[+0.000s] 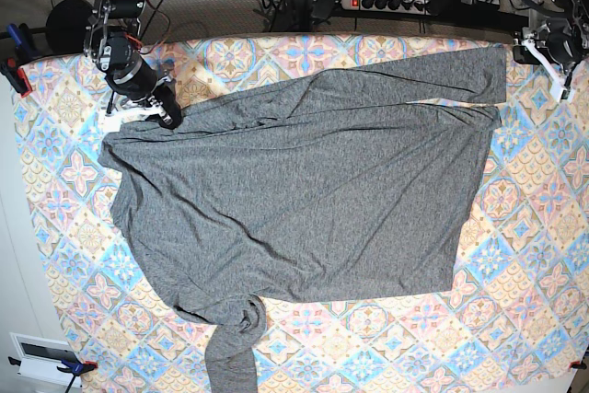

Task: Layout the t-shirt on the table in an organized manner, then fold the t-shirt properly
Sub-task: 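Hold the shirt shoulder with the right gripper and the side edge with the left, then pull the shirt edge taut between both grippers, folding the sleeve under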

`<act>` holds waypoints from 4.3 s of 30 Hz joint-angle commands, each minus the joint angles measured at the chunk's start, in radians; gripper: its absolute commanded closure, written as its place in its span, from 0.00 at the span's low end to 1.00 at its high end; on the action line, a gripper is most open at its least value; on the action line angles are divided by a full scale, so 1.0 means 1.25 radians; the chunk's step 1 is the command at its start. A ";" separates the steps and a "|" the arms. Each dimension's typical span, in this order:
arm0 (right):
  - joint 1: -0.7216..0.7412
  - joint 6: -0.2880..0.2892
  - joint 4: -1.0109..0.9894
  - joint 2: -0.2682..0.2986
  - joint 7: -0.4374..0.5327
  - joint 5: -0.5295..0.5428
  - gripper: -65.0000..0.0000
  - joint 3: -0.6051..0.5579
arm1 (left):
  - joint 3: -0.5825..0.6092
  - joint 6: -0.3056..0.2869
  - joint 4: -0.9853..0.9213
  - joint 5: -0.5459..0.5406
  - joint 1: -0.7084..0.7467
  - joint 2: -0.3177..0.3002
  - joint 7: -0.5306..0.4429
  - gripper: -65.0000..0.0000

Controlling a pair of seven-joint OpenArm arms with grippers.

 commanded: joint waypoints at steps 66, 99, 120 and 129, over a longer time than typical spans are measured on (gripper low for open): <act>-0.032 -0.015 0.128 -0.006 -0.096 -0.017 1.00 -0.016 | 0.146 -0.002 0.221 -0.187 0.073 -0.015 -0.052 1.00; 0.045 -0.019 0.163 0.075 -0.098 -0.018 1.00 0.003 | -0.086 -0.002 0.224 -0.485 -0.053 -0.038 0.024 1.00; 0.160 -0.019 0.053 0.077 -0.155 -0.050 1.00 -0.002 | -0.086 -0.002 0.218 -0.221 -0.220 0.037 0.023 1.00; 0.160 -0.015 0.051 0.077 -0.153 -0.265 1.00 -0.002 | -0.081 -0.002 0.201 -0.146 -0.219 0.062 0.020 1.00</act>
